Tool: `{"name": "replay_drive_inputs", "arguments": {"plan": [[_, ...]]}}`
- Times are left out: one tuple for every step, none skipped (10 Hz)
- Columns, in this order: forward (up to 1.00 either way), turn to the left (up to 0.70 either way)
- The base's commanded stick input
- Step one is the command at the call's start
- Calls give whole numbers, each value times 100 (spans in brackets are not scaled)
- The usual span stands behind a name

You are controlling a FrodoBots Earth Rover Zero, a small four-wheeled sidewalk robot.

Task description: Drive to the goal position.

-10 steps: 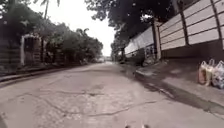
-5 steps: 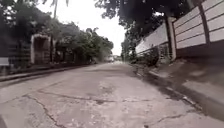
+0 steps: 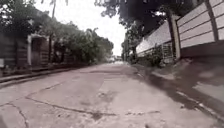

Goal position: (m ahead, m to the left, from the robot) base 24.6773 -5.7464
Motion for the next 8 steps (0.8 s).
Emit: {"name": "replay_drive_inputs", "arguments": {"plan": [[70,-30],[70,-19],[70,0],[70,0],[70,0],[70,0],[70,0],[70,0]]}}
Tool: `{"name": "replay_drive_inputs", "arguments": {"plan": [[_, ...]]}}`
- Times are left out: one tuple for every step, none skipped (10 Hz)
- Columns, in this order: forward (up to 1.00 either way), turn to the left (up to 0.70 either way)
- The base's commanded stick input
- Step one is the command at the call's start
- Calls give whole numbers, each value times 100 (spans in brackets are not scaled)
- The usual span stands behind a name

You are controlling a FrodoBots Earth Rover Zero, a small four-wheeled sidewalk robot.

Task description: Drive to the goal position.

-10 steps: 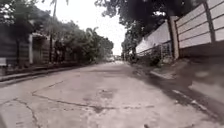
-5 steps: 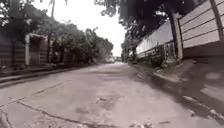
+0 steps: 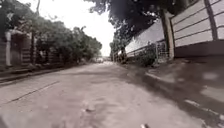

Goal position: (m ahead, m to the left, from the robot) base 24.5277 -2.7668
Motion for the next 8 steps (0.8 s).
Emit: {"name": "replay_drive_inputs", "arguments": {"plan": [[70,0],[70,0],[70,0],[70,0],[70,0],[70,0],[70,0],[70,0]]}}
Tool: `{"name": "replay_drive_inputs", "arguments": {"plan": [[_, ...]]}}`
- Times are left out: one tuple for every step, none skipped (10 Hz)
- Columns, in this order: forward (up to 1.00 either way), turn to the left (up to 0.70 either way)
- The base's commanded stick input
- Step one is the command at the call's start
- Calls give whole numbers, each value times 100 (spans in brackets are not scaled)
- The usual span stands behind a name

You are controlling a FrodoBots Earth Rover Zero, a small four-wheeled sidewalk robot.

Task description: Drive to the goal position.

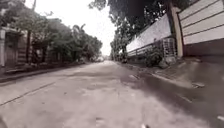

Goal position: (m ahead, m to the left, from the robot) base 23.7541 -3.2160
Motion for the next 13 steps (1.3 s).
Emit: {"name": "replay_drive_inputs", "arguments": {"plan": [[70,0],[70,0],[70,0],[70,0],[70,0],[70,0],[70,0],[70,0],[70,0],[70,0],[70,0],[70,0],[70,0]]}}
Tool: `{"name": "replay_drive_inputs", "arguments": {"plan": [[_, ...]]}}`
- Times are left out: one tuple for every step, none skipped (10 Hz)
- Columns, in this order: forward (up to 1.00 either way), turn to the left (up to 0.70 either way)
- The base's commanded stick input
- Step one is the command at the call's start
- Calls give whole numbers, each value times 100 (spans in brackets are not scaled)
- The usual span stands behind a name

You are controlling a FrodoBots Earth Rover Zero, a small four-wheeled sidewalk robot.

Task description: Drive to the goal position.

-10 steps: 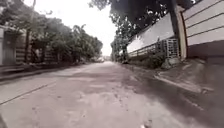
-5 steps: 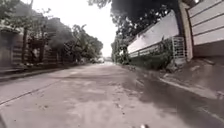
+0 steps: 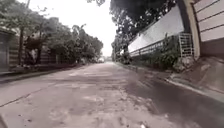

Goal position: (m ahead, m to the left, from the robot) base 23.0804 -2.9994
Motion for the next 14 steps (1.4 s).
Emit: {"name": "replay_drive_inputs", "arguments": {"plan": [[70,0],[70,0],[70,0],[70,0],[70,0],[70,0],[70,0],[70,0],[70,0],[70,0],[70,0],[70,0],[70,0],[70,0]]}}
